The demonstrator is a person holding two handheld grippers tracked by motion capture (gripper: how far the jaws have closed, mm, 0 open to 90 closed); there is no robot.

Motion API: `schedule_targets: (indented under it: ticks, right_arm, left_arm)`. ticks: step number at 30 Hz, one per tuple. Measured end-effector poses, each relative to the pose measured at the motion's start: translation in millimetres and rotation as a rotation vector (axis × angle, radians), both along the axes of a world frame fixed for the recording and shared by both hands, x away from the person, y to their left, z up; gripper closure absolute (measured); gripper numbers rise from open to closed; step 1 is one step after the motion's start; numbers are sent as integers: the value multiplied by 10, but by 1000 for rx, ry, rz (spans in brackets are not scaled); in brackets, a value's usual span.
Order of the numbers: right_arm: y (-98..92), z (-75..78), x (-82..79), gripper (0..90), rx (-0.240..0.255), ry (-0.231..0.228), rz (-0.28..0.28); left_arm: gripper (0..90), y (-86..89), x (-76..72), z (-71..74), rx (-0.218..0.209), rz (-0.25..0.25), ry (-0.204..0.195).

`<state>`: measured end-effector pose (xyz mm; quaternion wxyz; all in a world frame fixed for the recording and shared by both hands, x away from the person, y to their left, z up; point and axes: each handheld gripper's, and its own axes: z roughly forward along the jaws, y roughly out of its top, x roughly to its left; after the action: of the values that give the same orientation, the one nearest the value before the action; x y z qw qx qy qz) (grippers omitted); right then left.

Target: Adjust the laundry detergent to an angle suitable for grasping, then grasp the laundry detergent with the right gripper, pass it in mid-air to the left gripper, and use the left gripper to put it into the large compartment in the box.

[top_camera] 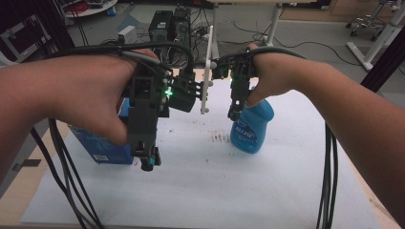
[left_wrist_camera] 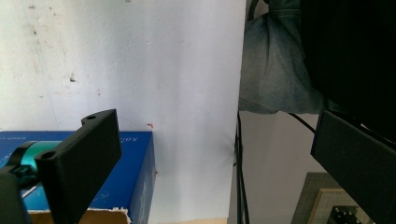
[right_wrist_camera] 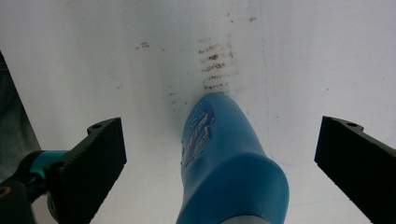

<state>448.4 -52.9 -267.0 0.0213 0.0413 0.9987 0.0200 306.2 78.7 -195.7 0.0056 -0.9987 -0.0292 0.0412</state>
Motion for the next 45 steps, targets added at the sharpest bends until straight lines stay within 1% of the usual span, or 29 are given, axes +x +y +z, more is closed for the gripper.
schedule_targets:
  ticks: [3, 6, 7, 10, 15, 18, 19, 23, 26, 28, 32, 35, 39, 42, 45]
  right_arm:
    - [-5, 11, -7, 10, 6, 0, 5]
    - [-14, 14, -17, 10, 0, -1, 1]
    - [-14, 14, -17, 10, 0, -1, 1]
    - [-23, 31, -33, 10, 0, -4, -3]
    - [-18, 41, -60, 10, 0, -10, 2]
    - [-6, 52, -85, 10, -3, -11, -2]
    - [0, 52, -85, 10, 2, -7, 7]
    - [12, 48, -96, 10, 1, -12, 17]
    - [13, 40, -100, 10, -12, -18, 9]
    - [13, 39, -100, 10, -11, -18, 7]
    - [4, 44, -113, 10, -10, -19, 1]
    - [-19, 66, -102, 10, 3, -18, 4]
    - [-43, 79, -102, 10, 8, -22, -8]
    - [-45, 71, -96, 10, 10, -23, 6]
    - [-38, 68, -100, 10, 11, -23, 2]
  left_arm:
    - [17, 1, 4, -2, -2, 1, -1]
    - [17, -2, 2, -8, -1, -1, 0]
    - [17, -4, -7, -12, -1, 6, 0]
    - [17, -16, -11, -7, -1, -3, 0]
    - [17, -17, -23, -4, -1, 2, -9]
    - [17, -5, -36, -4, -2, 9, -5]
    - [17, -1, -39, 0, 0, 12, -4]
    - [17, 21, -37, -1, 3, 19, -8]
    - [17, 24, -39, -12, 3, 13, -8]
    - [17, 23, -46, -21, -3, 15, -7]
    - [17, -9, -46, -28, 0, -3, -5]
    - [17, -27, -29, -10, 4, -6, -9]
    - [17, -36, -23, 10, -4, -1, -12]
    - [17, -37, -26, 10, -3, -3, -15]
    - [17, -28, -35, -12, -2, 1, -14]
